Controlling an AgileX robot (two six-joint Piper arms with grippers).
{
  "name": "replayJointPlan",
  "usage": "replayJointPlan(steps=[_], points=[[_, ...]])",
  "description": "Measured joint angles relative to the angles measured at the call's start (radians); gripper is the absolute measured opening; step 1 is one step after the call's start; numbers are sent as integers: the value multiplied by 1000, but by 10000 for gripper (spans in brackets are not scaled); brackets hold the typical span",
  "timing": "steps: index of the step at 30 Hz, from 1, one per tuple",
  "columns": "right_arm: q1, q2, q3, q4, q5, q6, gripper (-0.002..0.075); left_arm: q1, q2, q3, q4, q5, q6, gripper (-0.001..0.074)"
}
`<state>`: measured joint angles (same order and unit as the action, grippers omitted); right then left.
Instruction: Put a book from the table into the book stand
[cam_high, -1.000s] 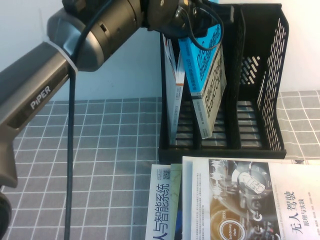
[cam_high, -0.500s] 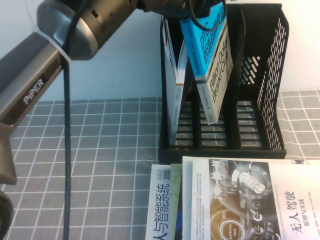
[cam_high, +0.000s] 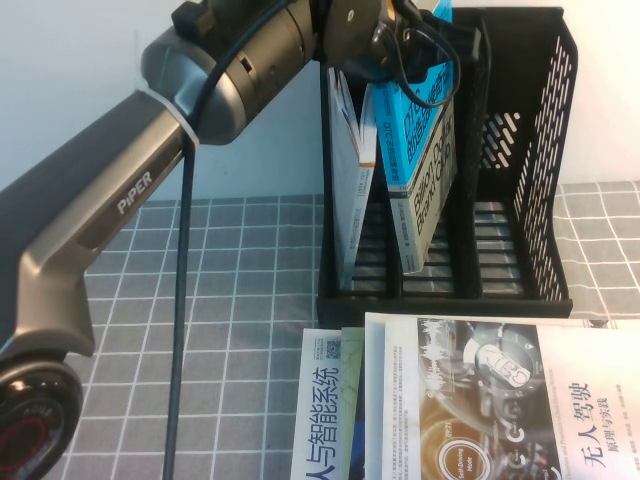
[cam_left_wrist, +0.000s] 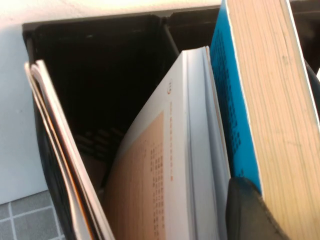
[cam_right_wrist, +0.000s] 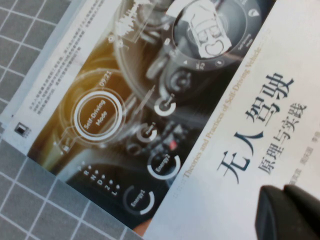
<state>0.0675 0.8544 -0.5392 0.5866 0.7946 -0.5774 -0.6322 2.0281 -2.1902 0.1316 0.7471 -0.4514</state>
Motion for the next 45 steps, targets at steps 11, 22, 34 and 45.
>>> replayJointPlan(steps=[11,22,34,45], points=[[0,0,18,-2,-20,0,11,0,11,0,-17,-48,-42,181],[0,0,18,-2,-23,0,11,-2,17,0,75,-45,-48,181],[0,0,18,-2,-30,0,11,-3,17,-2,54,-50,-48,342],[0,0,18,-8,-31,0,11,-3,-31,-2,51,34,-12,210]])
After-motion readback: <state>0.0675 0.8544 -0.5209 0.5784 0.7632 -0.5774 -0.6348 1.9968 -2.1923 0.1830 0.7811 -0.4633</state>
